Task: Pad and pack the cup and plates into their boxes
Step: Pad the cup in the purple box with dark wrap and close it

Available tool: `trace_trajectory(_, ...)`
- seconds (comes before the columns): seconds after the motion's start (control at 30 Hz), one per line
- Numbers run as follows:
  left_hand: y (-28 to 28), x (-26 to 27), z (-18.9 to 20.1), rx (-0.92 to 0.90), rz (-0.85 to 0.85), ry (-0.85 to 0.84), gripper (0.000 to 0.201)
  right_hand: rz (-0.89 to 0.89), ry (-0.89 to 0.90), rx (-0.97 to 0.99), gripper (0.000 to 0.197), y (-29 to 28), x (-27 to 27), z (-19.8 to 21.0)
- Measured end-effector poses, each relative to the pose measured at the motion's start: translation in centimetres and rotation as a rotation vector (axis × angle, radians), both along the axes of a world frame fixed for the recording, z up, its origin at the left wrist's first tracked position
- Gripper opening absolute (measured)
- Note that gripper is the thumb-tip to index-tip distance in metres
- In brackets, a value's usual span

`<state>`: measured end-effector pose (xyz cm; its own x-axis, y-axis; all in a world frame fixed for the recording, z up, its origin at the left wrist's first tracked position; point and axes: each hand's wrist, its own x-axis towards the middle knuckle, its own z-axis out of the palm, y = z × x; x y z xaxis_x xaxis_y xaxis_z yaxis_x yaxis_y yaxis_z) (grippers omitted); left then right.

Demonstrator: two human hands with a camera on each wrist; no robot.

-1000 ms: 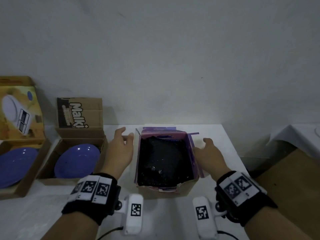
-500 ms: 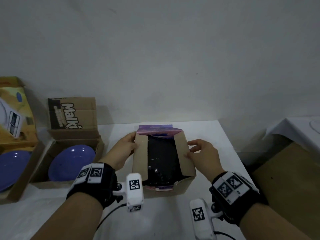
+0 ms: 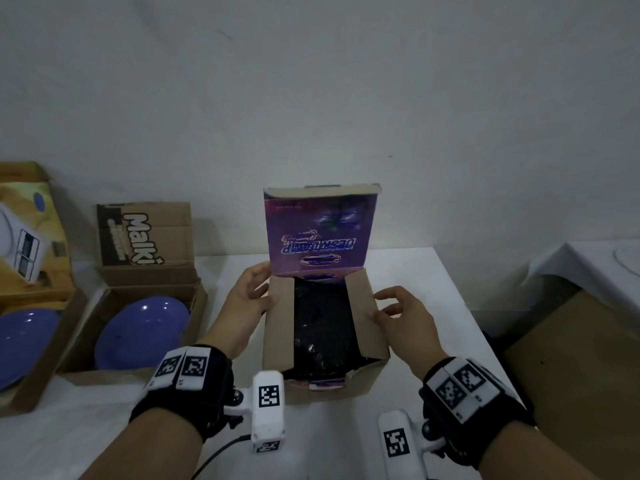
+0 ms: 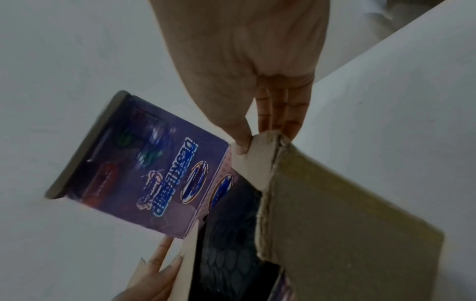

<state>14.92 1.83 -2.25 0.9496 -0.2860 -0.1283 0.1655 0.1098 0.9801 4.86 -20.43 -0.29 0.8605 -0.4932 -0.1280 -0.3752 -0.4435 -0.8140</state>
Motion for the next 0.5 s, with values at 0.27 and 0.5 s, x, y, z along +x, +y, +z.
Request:
trace_trajectory(0.27,1.3,-2.3,0.7,0.037,-0.027,0.033,0.032,0.032,-0.088,0.269,0.039,0.0,-1.4,0.2)
trace_trajectory(0.5,1.7,-5.3,1.1,0.059,-0.01,-0.097,0.046,0.272,-0.019,0.547,0.051,-1.3,-3.8,1.3)
